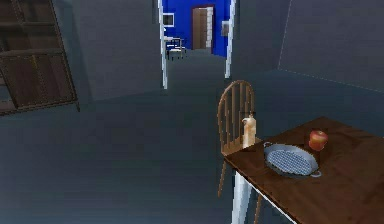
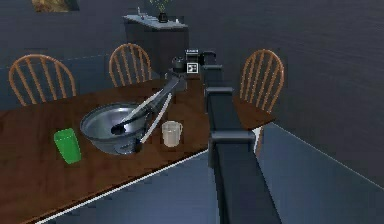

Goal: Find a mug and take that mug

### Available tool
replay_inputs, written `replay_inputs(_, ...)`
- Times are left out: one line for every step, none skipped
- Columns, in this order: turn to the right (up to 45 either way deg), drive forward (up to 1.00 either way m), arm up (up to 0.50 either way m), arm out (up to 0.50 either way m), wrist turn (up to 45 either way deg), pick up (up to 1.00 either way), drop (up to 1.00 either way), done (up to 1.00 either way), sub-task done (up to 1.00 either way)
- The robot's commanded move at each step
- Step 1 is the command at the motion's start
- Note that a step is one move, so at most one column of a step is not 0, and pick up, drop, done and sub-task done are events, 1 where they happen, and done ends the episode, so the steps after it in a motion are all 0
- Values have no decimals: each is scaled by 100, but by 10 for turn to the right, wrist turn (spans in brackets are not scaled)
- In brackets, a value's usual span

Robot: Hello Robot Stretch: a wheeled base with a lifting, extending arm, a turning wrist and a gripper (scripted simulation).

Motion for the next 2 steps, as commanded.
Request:
replay_inputs(0, 0, 0, 0, 450, 0, 0, 0, 0)
replay_inputs(0, 0, 0, 0, 450, 0, 0, 0, 0)
